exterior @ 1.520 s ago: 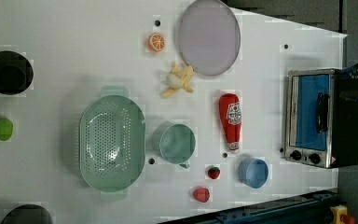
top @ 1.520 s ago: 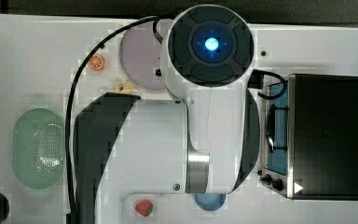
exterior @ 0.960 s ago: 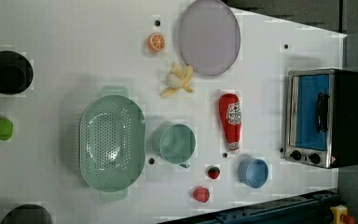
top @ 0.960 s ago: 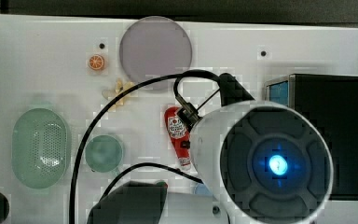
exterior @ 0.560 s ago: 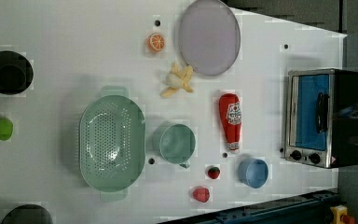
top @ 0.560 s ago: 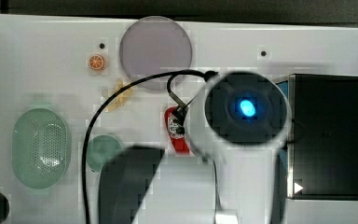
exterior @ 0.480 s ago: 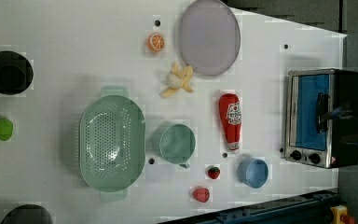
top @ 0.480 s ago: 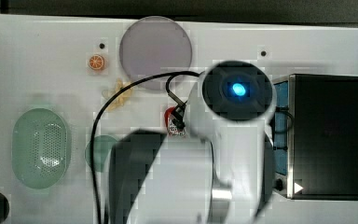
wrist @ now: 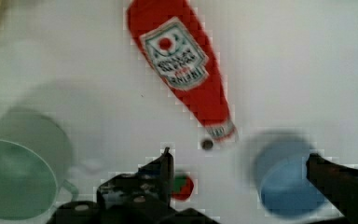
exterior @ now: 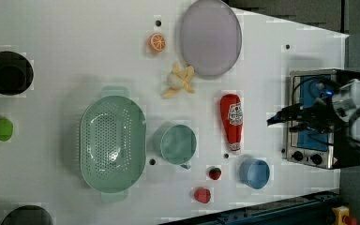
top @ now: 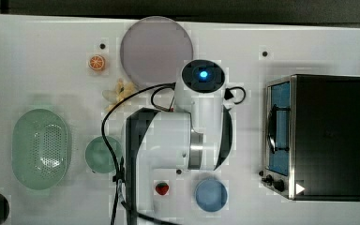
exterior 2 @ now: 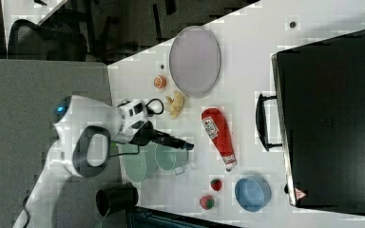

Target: Pick Ketchup from the table and place it in strainer.

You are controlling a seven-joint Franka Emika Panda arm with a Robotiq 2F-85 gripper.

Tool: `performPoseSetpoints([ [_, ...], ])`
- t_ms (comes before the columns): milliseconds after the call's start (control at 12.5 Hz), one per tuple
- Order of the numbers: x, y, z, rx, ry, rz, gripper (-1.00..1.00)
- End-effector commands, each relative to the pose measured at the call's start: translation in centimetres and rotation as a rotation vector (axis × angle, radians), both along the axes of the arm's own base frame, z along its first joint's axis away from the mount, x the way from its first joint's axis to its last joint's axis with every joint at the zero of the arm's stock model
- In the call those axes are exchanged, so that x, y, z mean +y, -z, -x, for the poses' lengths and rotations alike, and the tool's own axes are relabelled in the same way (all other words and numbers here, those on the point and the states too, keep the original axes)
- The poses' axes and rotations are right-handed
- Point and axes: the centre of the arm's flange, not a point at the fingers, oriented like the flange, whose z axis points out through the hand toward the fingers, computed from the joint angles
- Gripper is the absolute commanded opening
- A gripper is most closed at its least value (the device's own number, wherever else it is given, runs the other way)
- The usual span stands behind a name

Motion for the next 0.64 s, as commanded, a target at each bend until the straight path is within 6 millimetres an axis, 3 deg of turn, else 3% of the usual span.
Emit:
performPoseSetpoints([
  [80, 1.0, 0.4, -0.2, -0.095, -0.276, -0.071, 1.0],
  [640, 2.0, 10.3, 1.5, -0.165, -0.327, -0.08, 1.0],
])
